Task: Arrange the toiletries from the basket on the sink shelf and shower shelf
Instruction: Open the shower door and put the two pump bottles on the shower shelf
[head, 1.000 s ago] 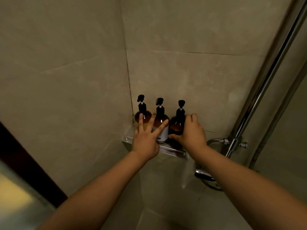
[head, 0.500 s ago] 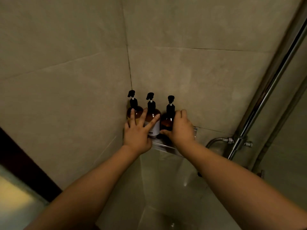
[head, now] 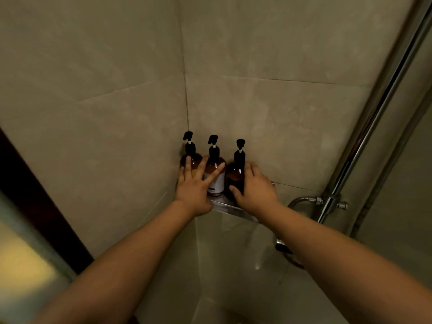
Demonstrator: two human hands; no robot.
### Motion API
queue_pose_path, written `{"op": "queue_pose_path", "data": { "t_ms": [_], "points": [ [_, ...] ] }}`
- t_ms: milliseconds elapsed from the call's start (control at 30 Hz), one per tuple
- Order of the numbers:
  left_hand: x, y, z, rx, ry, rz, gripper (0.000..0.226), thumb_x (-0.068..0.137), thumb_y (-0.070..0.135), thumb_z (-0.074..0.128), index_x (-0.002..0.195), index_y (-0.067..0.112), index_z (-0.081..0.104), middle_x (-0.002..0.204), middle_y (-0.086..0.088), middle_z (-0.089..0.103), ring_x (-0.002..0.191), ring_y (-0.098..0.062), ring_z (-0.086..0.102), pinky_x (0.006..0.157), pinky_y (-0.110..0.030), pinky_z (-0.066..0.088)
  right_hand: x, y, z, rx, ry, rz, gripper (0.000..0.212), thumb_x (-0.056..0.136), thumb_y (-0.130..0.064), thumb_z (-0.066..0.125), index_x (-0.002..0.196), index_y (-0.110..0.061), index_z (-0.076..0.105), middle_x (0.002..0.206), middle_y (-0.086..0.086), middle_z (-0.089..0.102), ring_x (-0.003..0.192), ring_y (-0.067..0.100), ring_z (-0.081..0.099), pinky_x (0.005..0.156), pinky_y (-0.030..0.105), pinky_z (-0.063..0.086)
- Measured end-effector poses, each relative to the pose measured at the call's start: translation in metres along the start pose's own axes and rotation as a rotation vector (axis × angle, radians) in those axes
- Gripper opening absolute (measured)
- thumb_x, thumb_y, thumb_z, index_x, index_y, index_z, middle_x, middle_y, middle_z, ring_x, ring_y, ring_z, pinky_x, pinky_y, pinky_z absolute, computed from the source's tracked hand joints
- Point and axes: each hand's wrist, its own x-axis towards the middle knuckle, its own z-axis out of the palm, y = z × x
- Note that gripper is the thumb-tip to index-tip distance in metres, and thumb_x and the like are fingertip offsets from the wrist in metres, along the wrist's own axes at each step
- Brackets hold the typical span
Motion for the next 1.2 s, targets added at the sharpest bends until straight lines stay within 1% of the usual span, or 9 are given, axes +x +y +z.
{"op": "queue_pose_path", "data": {
  "t_ms": [33,100,267,500,633,867,1033,1100,1200],
  "points": [
    [-0.001,0.000,-0.002,-0.017,-0.001,-0.001,0.115,0.073,0.051,0.063,0.146,0.054,-0.025,0.167,-0.003,-0.006,0.146,-0.049,-0.019,0.118,-0.062,0.006,-0.006,0.000,0.002,-0.010,-0.012,-0.003,0.091,0.091,-0.055,0.053,0.156,-0.009,0.008,0.161,0.014,0.016,0.141,0.032,0.033,0.113,0.043,0.030],
    [-0.004,0.000,-0.005,-0.024,0.031,-0.006,0.109,0.075,0.054,0.059,0.149,0.051,-0.021,0.167,-0.006,0.000,0.149,-0.046,-0.013,0.120,-0.058,0.003,-0.020,-0.004,0.008,-0.048,-0.008,-0.028,0.093,0.093,-0.055,0.046,0.157,-0.012,-0.006,0.165,0.011,-0.004,0.150,0.027,0.012,0.121,0.044,0.004],
    [-0.012,0.006,-0.004,-0.001,0.074,0.048,0.098,0.080,0.045,0.056,0.158,0.039,-0.002,0.167,-0.008,0.002,0.153,-0.029,0.000,0.120,-0.050,0.006,-0.039,-0.008,0.016,-0.158,-0.062,-0.142,0.088,0.094,-0.053,0.036,0.156,-0.015,-0.012,0.163,0.006,-0.018,0.151,0.022,-0.011,0.117,0.043,-0.017],
    [-0.008,0.006,-0.009,-0.063,0.032,0.056,0.097,0.082,0.041,0.061,0.160,0.031,0.004,0.167,-0.008,0.000,0.152,-0.027,0.010,0.121,-0.042,0.010,-0.028,-0.004,-0.001,-0.078,-0.128,-0.190,0.093,0.090,-0.047,0.051,0.158,-0.012,-0.003,0.165,0.009,-0.006,0.152,0.023,-0.001,0.118,0.033,-0.011],
    [-0.012,0.007,-0.006,-0.101,0.022,0.057,0.102,0.078,0.040,0.065,0.160,0.029,0.006,0.167,-0.010,-0.002,0.151,-0.027,0.013,0.122,-0.037,0.001,-0.023,-0.001,-0.017,-0.033,-0.218,-0.210,0.094,0.087,-0.037,0.059,0.158,-0.012,0.003,0.165,0.010,-0.001,0.152,0.025,0.007,0.120,0.035,-0.002],
    [-0.017,0.014,-0.003,0.003,0.033,-0.006,0.102,0.077,0.058,0.056,0.159,0.031,0.003,0.167,-0.008,-0.002,0.151,-0.026,0.017,0.123,-0.045,0.005,-0.023,-0.009,-0.035,-0.065,-0.300,-0.230,0.090,0.091,-0.042,0.056,0.158,-0.012,0.005,0.165,0.012,0.000,0.151,0.025,0.009,0.122,0.037,0.008],
    [-0.014,0.026,-0.007,0.048,0.013,-0.072,0.105,0.077,0.063,0.056,0.159,0.028,0.001,0.167,-0.009,-0.004,0.153,-0.025,0.008,0.121,-0.046,0.010,-0.014,-0.006,-0.054,-0.102,-0.385,-0.286,0.091,0.091,-0.044,0.056,0.158,-0.010,0.006,0.165,0.013,0.002,0.151,0.026,0.013,0.121,0.037,0.016],
    [-0.013,0.027,-0.011,0.043,0.023,-0.085,0.102,0.076,0.063,0.057,0.160,0.028,0.010,0.167,-0.010,0.005,0.153,-0.025,0.010,0.121,-0.044,0.010,-0.010,-0.010,-0.061,-0.160,-0.416,-0.330,0.090,0.090,-0.042,0.058,0.157,-0.005,0.012,0.164,0.017,0.010,0.148,0.029,0.020,0.119,0.037,0.021],
    [-0.006,0.026,-0.016,-0.048,0.114,-0.079,0.094,0.071,0.061,0.051,0.155,0.023,0.034,0.160,-0.015,0.030,0.148,-0.032,0.027,0.118,-0.047,0.020,0.000,-0.010,-0.072,-0.192,-0.391,-0.415,0.075,0.090,-0.040,0.060,0.149,-0.002,0.033,0.151,0.021,0.039,0.134,0.032,0.043,0.110,0.034,0.035]
  ]
}}
